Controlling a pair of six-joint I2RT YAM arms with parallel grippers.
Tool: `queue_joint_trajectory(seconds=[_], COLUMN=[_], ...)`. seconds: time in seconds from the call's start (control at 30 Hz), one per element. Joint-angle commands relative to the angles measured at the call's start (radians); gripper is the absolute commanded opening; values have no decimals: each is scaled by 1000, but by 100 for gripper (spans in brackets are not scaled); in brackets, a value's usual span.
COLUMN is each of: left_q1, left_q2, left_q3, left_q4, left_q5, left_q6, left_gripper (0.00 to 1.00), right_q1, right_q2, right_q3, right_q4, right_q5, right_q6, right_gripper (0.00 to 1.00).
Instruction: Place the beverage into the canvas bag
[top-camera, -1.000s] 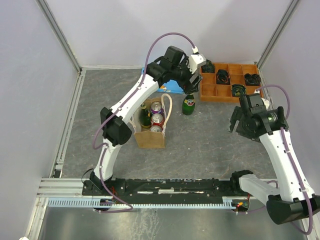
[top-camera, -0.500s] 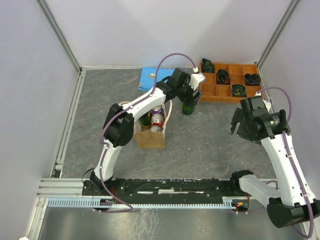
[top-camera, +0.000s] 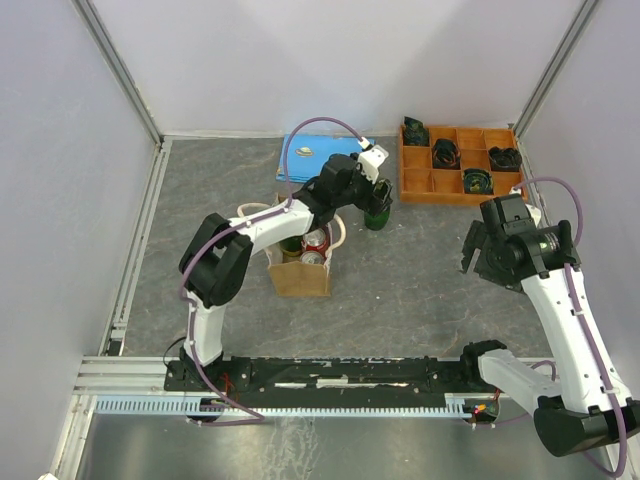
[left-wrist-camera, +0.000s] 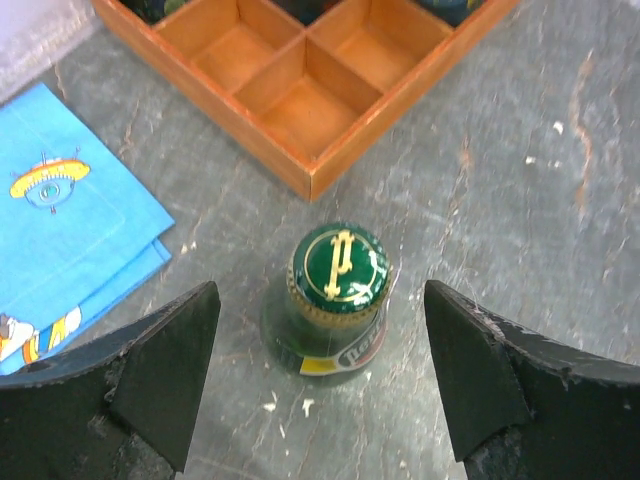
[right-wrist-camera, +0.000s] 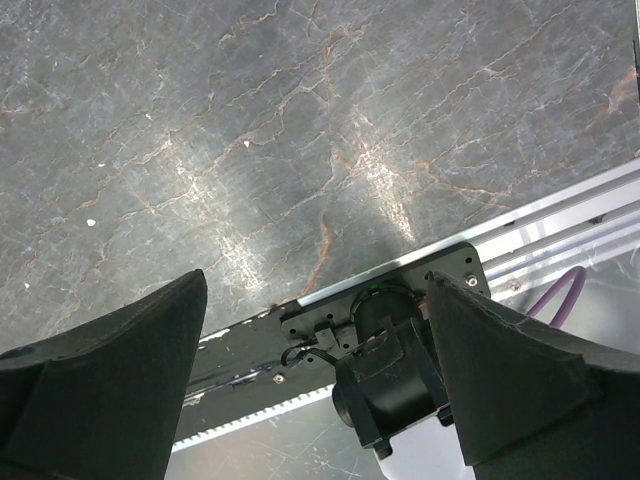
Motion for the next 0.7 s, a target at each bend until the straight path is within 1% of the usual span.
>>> queue_joint_trajectory(seconds=[0.0, 0.2, 0.33, 0.4, 0.53, 0.67], left_q1=[-1, -5, -13, -16, -18, -19], left_q2=[-48, -23, -10, -2, 20, 40], left_q3=[-30, -74, -100, -111, -108, -97], left_q4=[229, 354, 417, 448, 479, 492], left_q5=[3, 18, 17, 11, 12, 7], left_q6=[-97, -137, -142, -141, -142, -143], left_gripper=[89, 88, 85, 82, 73, 70], right_q1=[-5, -4, -5, -5, -5, -4], right_q2=[-3, 7, 5, 3, 4, 4], right_q3=[17, 31, 32, 30, 33, 39], right_q4=[-19, -32, -38, -40, -45, -48], right_q5=[6, 8, 8, 8, 8, 9], right_q6=[9, 11, 17, 21, 22, 24], right_gripper=[98, 98, 98, 98, 98, 98])
